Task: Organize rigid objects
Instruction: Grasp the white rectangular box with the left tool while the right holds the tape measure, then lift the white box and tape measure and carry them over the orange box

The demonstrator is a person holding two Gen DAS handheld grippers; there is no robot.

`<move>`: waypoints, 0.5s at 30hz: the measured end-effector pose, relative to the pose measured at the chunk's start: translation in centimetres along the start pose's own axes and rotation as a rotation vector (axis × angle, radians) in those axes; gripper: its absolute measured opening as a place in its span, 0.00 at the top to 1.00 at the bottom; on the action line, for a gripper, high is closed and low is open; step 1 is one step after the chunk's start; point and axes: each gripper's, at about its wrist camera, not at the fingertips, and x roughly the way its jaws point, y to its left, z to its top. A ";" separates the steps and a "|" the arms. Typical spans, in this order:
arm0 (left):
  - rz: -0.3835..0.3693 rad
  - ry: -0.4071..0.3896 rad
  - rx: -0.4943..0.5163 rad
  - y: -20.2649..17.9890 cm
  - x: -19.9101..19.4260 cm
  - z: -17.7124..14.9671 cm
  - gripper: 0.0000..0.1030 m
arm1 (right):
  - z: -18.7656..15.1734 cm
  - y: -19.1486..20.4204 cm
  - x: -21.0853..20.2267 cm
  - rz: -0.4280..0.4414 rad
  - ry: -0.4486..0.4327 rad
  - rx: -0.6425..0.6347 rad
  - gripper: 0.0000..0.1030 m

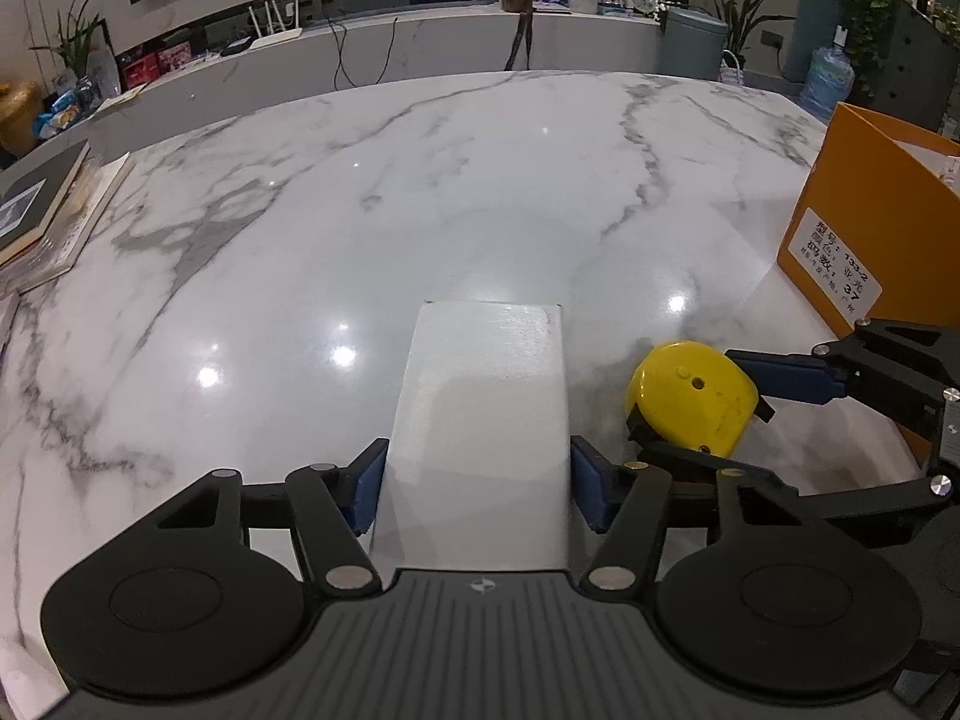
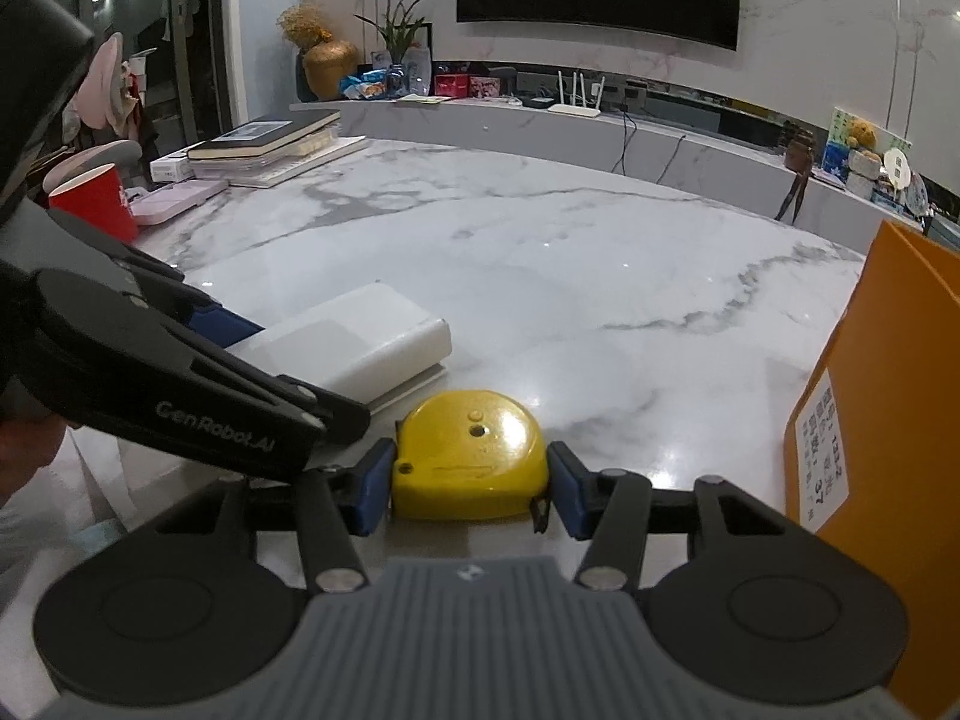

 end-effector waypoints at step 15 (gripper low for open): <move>-0.007 -0.070 -0.086 -0.2 -4.4 0.7 0.33 | 1.5 0.6 -4.7 0.040 -0.059 0.008 0.48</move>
